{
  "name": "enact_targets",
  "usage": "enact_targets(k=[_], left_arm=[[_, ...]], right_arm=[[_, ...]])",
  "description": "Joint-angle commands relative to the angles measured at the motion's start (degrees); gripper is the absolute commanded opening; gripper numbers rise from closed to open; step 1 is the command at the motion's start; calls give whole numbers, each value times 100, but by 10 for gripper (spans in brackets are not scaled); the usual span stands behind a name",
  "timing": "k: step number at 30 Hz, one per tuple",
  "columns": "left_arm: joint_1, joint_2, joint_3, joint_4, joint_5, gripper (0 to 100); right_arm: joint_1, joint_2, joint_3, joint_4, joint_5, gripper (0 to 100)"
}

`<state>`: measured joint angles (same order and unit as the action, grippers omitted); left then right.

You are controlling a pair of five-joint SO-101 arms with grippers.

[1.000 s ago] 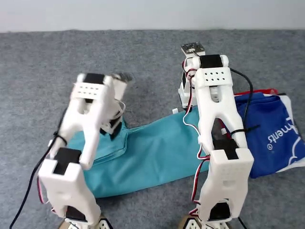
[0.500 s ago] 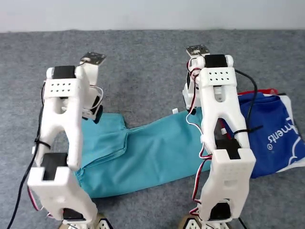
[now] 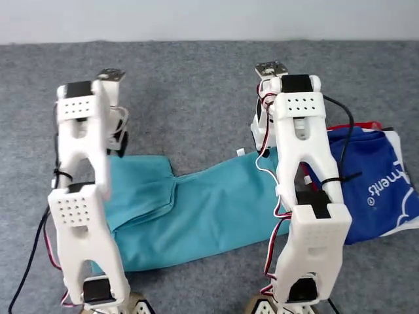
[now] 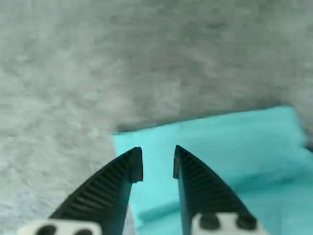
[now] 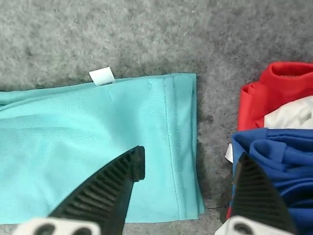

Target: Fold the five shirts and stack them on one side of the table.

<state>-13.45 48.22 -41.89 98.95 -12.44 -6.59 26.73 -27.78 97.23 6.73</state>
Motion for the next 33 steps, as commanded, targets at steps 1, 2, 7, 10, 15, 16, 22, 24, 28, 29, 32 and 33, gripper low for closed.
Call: enact_targets(k=[1, 2, 7, 10, 15, 16, 22, 24, 28, 29, 32, 33], left_arm=[[-440, 114, -365, 158, -114, 116], [-510, 141, -356, 158, -158, 116], [-554, 176, -365, 149, -264, 117], [-554, 185, -356, 141, -457, 117], [-545, 185, -356, 97, -756, 117], [-545, 193, -347, 35, -791, 117], [-527, 598, -409, -53, -818, 117], [-527, 756, -409, -62, -818, 117], [-527, 958, -453, -88, -818, 117], [-527, 1011, -532, -88, -818, 112], [-519, 1116, -857, -79, -818, 91], [-519, 1143, -989, -62, -809, 65]], right_arm=[[40, -418, -237, 66, 70, 296], [22, -418, -237, 57, 70, 296], [13, -409, -237, 48, 62, 296], [13, -409, -237, 66, 62, 296], [13, -409, -237, 66, 62, 296], [13, -409, -237, 66, 62, 296], [13, -409, -229, 66, 62, 296], [13, -409, -229, 66, 62, 296], [-4, -409, -229, 57, 62, 296], [-40, -409, -229, 57, 62, 296], [-180, -409, -229, 57, 70, 296], [-233, -409, -229, 57, 70, 296]])
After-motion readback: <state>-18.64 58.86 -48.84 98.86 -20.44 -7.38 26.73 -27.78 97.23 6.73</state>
